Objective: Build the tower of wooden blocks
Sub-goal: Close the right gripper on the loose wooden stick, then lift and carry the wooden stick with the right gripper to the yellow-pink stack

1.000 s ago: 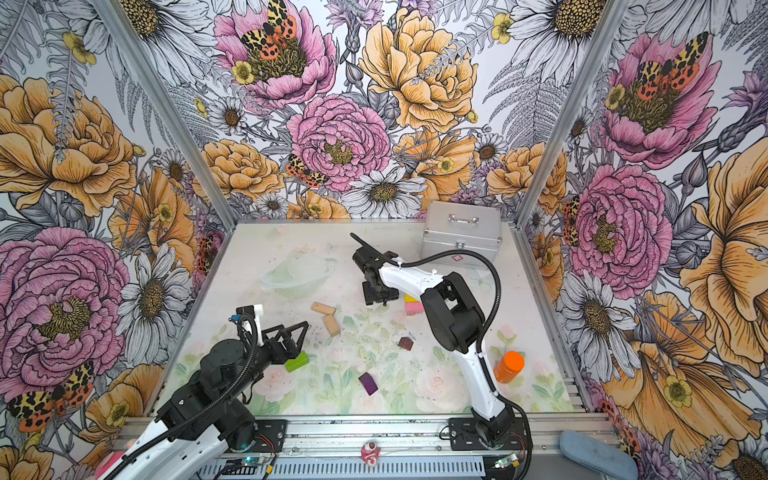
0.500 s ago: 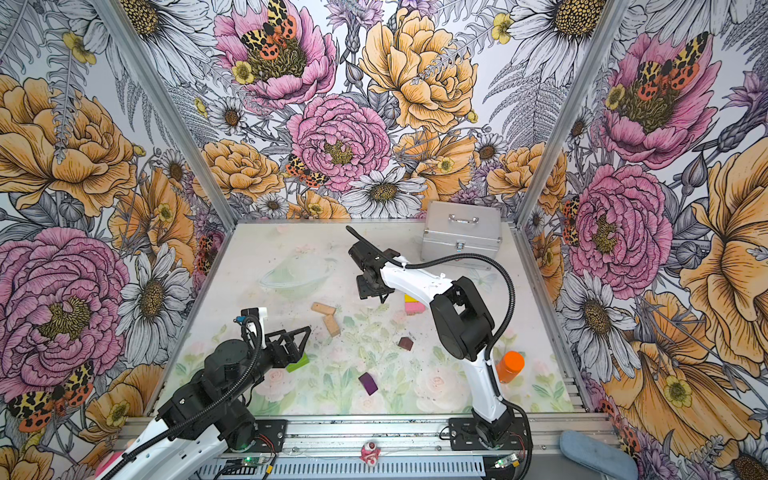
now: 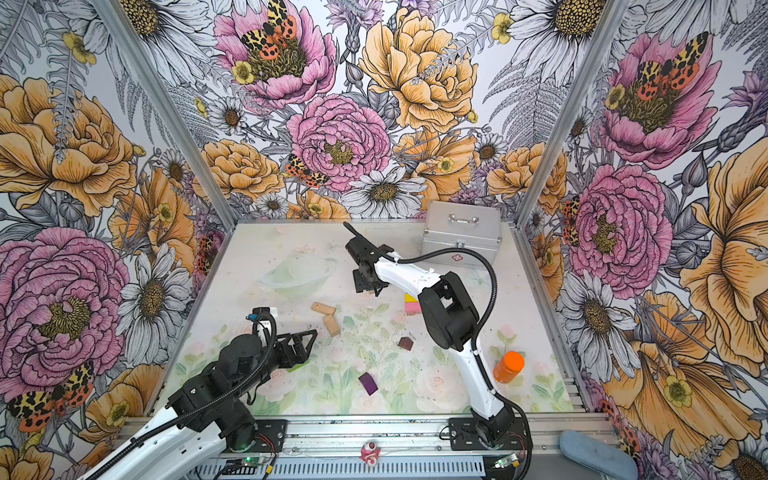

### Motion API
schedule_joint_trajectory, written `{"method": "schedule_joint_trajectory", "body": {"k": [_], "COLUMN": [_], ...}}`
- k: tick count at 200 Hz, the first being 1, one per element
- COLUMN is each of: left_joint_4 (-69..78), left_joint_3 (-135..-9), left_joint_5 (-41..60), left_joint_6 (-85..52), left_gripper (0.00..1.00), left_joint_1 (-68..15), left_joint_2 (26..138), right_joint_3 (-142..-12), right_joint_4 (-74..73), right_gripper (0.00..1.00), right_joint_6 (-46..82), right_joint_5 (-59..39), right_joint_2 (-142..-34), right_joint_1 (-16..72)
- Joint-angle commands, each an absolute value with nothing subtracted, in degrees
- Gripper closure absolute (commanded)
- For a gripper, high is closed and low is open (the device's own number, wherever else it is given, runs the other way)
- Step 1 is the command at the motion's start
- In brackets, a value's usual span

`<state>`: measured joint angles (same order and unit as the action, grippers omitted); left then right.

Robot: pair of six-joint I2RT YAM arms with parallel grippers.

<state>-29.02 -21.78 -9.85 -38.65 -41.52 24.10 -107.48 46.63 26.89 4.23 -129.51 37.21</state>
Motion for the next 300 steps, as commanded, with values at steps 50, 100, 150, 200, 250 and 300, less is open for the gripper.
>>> {"method": "schedule_joint_trajectory", "body": {"k": [50,100,150,200,250,300], "left_joint_4": [-20.29,-17.38,-17.32,-18.02,-19.42,-20.65], "left_joint_3": [-25.20,-26.53,-26.07,-25.25,-24.37,-24.19], "left_joint_5": [-9.48,-8.26,-8.08,-8.17,-8.41,-8.79], "left_joint_6": [-35.51,-34.37,-34.78,-35.66,-36.56,-36.91], "left_gripper": [0.01,0.01,0.01,0.01,0.01,0.01], "left_joint_1": [-41.79,-41.84,-41.84,-41.96,-42.01,-42.19], "left_joint_2": [35.29,40.64,40.18,38.07,35.18,33.14], "right_joint_3": [-111.50,-112.24,-111.54,-111.18,-111.17,-110.47], "right_joint_4": [46.14,46.14,46.32,46.49,46.52,46.49], "right_gripper": [0.43,0.45,0.57,0.66,0.67,0.72], "right_joint_6": [25.76,25.58,25.48,25.80,26.05,26.28], "right_joint_5": [2.60,1.76,2.52,2.55,2.46,3.25], "right_joint_2": [-133.54,-134.81,-135.09,-135.85,-136.83,-135.17], "right_joint_1": [35.68,35.18,35.30,35.28,35.24,35.38]}}
